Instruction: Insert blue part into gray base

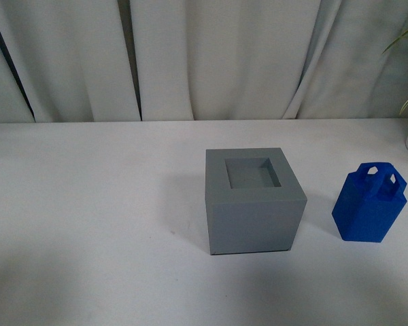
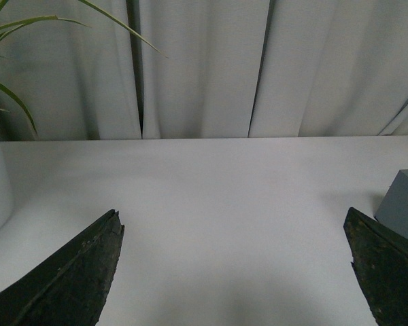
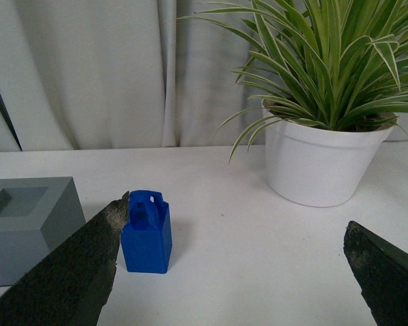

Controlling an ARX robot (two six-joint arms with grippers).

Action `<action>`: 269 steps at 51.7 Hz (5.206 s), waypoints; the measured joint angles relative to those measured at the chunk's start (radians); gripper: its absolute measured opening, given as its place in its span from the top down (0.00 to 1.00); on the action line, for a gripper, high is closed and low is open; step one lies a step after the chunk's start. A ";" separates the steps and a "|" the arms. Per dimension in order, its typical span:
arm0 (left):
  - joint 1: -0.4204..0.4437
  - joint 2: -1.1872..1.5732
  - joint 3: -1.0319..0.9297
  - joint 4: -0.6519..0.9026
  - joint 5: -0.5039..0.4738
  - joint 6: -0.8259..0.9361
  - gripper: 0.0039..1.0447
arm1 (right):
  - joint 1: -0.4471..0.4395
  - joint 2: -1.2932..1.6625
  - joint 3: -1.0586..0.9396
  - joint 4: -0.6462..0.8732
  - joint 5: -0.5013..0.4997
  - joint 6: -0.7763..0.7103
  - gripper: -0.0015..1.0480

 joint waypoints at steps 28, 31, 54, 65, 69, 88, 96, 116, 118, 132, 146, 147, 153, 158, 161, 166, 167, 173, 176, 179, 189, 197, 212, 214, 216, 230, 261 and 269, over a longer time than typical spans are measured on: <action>0.000 0.000 0.000 0.000 0.000 0.000 0.06 | 0.000 0.000 0.000 0.000 0.000 0.000 0.07; 0.000 0.000 0.000 0.000 0.000 0.000 0.06 | 0.000 0.000 0.000 0.000 0.000 0.000 0.07; 0.000 0.000 0.000 0.000 0.000 0.000 0.06 | 0.000 0.000 0.000 0.000 0.000 0.000 0.07; 0.000 0.000 0.000 0.000 0.000 0.000 0.06 | 0.035 0.041 0.024 -0.069 0.136 -0.002 0.07; 0.000 0.000 0.000 0.000 0.000 0.000 0.06 | 0.045 0.139 0.047 -0.071 0.229 -0.002 0.07; 0.000 0.000 0.000 0.000 0.000 0.000 0.06 | -0.127 0.779 0.382 0.061 -0.172 -0.110 0.07; 0.000 0.000 0.000 0.000 0.000 0.000 0.06 | -0.132 0.931 0.526 -0.050 -0.296 -0.215 0.07; 0.000 0.000 0.000 0.000 0.000 0.000 0.06 | -0.053 1.298 0.920 -0.484 -0.388 -0.718 0.07; 0.000 0.000 0.000 0.000 0.000 0.000 0.06 | -0.043 1.332 0.958 -0.529 -0.384 -0.771 0.07; 0.000 0.000 0.000 0.000 0.000 0.000 0.06 | 0.012 1.575 1.238 -0.858 -0.311 -1.063 0.07; 0.000 0.000 0.000 0.000 0.000 0.000 0.06 | 0.049 1.800 1.476 -0.984 -0.214 -1.164 0.07; 0.000 0.000 0.000 0.000 0.000 0.000 0.06 | 0.052 1.812 1.489 -0.990 -0.211 -1.167 0.07; 0.000 0.000 0.000 0.000 0.000 0.000 0.06 | 0.075 1.878 1.551 -1.014 -0.193 -1.175 0.07; 0.000 0.000 0.000 0.000 0.000 0.000 0.06 | 0.097 1.921 1.585 -1.035 -0.193 -1.183 0.07; 0.000 0.000 0.000 0.000 0.000 0.000 0.06 | 0.111 1.940 1.596 -1.047 -0.189 -1.195 0.07; 0.000 0.000 0.000 0.000 0.000 0.000 0.06 | 0.130 1.962 1.603 -1.062 -0.169 -1.218 0.07; 0.000 0.000 0.000 0.000 0.000 0.000 0.06 | 0.132 1.963 1.603 -1.062 -0.167 -1.221 0.07; 0.000 0.000 0.000 0.000 0.000 0.000 0.06 | 0.147 1.979 1.603 -1.075 -0.152 -1.249 0.07; 0.000 0.000 0.000 0.000 0.000 0.000 0.06 | 0.152 1.984 1.603 -1.080 -0.141 -1.263 0.07; 0.000 0.000 0.000 0.000 0.000 0.000 0.06 | 0.153 1.986 1.602 -1.077 -0.118 -1.279 0.07; 0.000 0.000 0.000 0.000 0.000 0.000 0.06 | 0.153 2.005 1.601 -1.060 -0.101 -1.297 0.07; 0.000 0.000 0.000 0.000 0.000 0.000 0.06 | 0.154 2.032 1.598 -1.045 -0.085 -1.301 0.07; 0.000 0.000 0.000 0.000 0.000 0.000 0.06 | 0.155 2.035 1.578 -1.008 -0.084 -1.299 0.09; 0.000 0.000 0.000 0.000 0.000 0.000 0.06 | 0.154 2.035 1.575 -1.003 -0.084 -1.299 0.17; 0.000 0.000 0.000 0.000 0.000 0.000 0.06 | 0.154 2.035 1.574 -1.001 -0.085 -1.298 0.24; 0.000 0.000 0.000 0.000 0.000 0.000 0.06 | 0.144 2.031 1.580 -1.019 -0.106 -1.288 0.55; 0.000 0.000 0.000 0.000 0.000 0.000 0.06 | 0.241 1.984 1.902 -1.195 -0.243 -1.228 0.55; 0.000 0.000 0.000 0.000 0.000 0.000 0.06 | 0.294 2.027 1.956 -1.196 -0.251 -1.207 0.55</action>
